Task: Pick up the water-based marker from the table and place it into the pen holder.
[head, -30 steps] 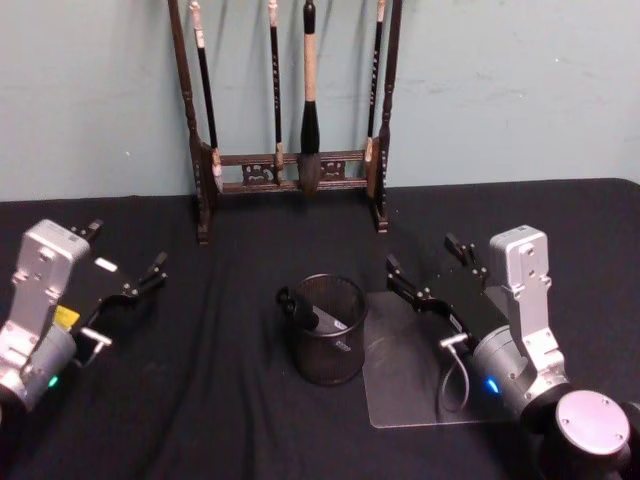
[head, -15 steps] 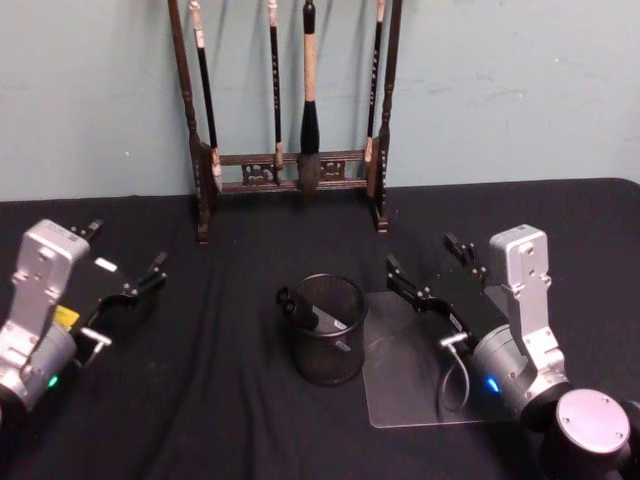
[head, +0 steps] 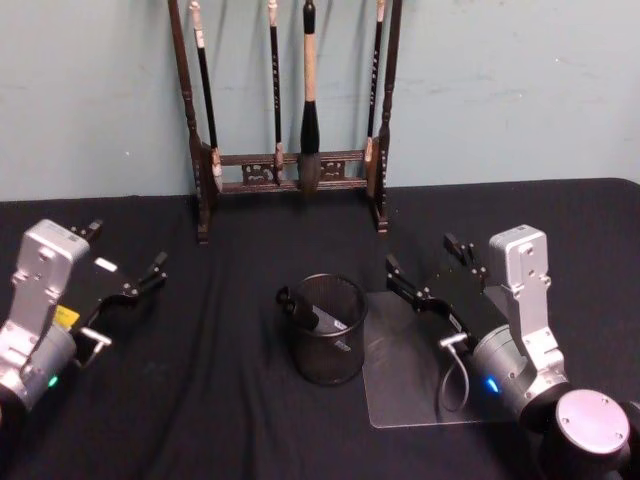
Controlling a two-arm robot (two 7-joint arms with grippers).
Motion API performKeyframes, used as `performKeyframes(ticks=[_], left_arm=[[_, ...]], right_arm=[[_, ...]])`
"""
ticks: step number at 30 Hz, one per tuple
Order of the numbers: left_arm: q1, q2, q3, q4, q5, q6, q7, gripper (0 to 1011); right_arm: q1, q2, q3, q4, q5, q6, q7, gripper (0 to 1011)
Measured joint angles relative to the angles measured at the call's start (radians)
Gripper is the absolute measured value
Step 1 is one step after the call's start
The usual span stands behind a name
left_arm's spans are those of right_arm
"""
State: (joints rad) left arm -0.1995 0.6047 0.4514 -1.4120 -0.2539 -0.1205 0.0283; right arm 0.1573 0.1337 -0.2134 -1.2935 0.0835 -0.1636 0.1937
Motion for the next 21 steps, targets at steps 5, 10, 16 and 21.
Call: performKeyframes(ticks=[5, 10, 16, 21], left_arm=[[0.0, 0.0, 0.0, 0.0, 0.0, 0.0, 0.0, 1009], [0.0, 0.0, 0.0, 0.0, 0.0, 0.0, 0.0, 1009], [0.0, 0.0, 0.0, 0.0, 0.0, 0.0, 0.0, 1009], [0.0, 0.0, 0.0, 0.0, 0.0, 0.0, 0.0, 1009]], right_arm=[[0.0, 0.0, 0.0, 0.0, 0.0, 0.0, 0.0, 1002], [0.0, 0.0, 0.0, 0.0, 0.0, 0.0, 0.0, 1002], [0.0, 0.0, 0.0, 0.0, 0.0, 0.0, 0.0, 1002], [0.0, 0.0, 0.0, 0.0, 0.0, 0.0, 0.0, 1003]])
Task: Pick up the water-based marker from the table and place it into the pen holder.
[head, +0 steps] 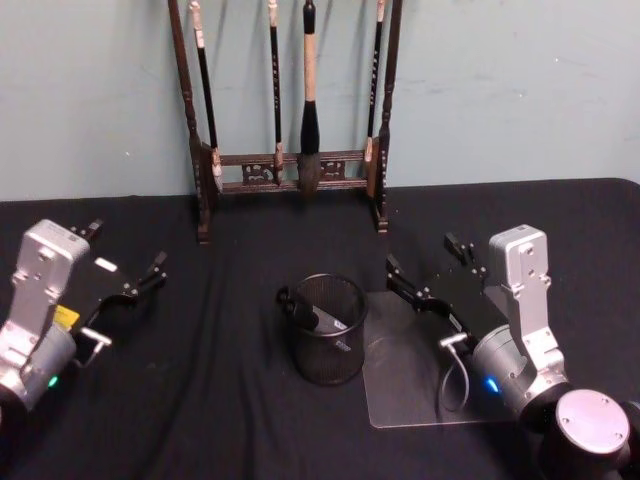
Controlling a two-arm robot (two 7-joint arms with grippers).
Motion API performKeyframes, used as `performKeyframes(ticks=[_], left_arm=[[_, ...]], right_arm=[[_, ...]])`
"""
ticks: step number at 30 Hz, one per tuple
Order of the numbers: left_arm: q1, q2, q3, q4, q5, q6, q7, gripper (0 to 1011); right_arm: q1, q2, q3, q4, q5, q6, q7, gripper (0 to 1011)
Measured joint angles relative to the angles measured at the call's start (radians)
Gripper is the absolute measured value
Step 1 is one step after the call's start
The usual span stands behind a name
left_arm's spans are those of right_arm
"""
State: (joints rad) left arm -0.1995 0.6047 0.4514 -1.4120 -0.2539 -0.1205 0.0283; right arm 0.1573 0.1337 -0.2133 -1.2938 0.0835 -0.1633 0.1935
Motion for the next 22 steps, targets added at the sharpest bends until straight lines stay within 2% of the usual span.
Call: performKeyframes(ticks=[22], left_arm=[[0.0, 0.0, 0.0, 0.0, 0.0, 0.0, 0.0, 1009]], right_arm=[[0.0, 0.0, 0.0, 0.0, 0.0, 0.0, 0.0, 1002]])
